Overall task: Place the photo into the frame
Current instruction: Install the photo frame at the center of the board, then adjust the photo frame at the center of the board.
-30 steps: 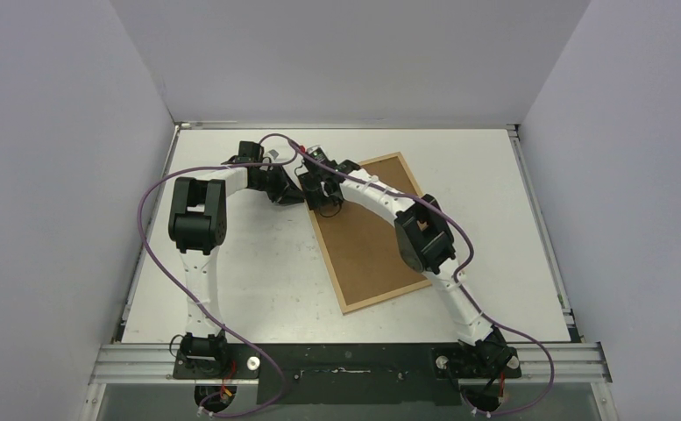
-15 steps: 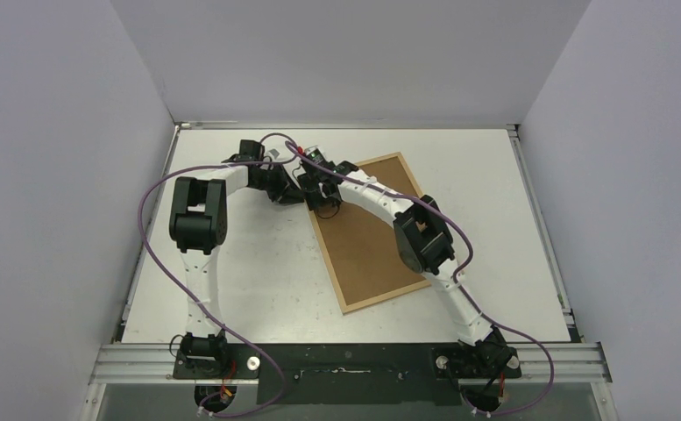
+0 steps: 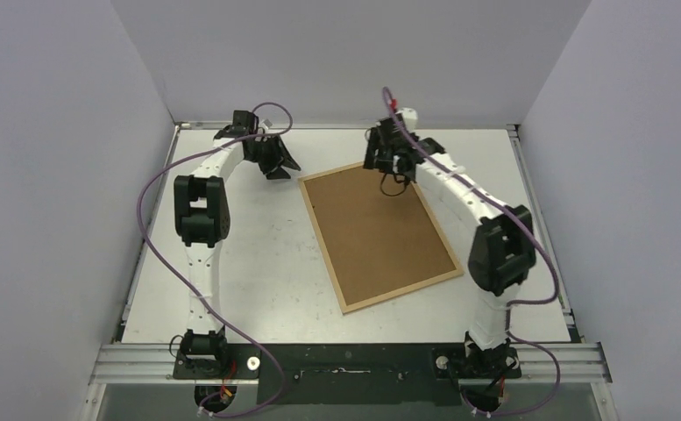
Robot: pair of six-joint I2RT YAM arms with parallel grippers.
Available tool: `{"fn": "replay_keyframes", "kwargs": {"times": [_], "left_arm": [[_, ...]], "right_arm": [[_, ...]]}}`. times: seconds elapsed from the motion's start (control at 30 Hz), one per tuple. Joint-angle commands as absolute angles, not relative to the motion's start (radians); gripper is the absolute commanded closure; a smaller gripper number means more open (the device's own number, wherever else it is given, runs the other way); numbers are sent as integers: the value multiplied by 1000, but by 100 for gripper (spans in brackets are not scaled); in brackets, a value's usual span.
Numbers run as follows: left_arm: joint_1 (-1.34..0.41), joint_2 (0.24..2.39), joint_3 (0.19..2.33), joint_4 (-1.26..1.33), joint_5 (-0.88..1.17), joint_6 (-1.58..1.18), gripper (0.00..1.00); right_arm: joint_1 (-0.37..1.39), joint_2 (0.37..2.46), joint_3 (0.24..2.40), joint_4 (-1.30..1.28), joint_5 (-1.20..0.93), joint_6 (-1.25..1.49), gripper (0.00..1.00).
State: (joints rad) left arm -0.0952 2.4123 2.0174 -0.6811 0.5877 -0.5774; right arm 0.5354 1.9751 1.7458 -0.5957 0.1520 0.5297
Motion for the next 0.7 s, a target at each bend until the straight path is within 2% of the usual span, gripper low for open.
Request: {"fn": "replay_keyframes", "kwargs": {"times": [0.0,0.1,0.2,0.3,0.53,0.67], "left_arm": [[-92,2476,2177,-661,608,-522,51],[-107,2553,2296,-653,592,-459,40],[-130,2616,2368,-636,602,-408,34],[-152,2664,2407,-619,624,-369,30],[-158,2672,2361,-585,755,-333,30],[-157,2647,2314,-595,753,-307,31]], "right_arm": [[433,1759,1579,-652,222,676,32],[332,1644,1448,-755,217,720,27],[259,1551,1325,-827,223,722,16],[185,1480,1203,-862,166,740,9],[20,1406,1014,-870,-66,801,3],[-60,1398,910,-862,-161,830,3]]}}
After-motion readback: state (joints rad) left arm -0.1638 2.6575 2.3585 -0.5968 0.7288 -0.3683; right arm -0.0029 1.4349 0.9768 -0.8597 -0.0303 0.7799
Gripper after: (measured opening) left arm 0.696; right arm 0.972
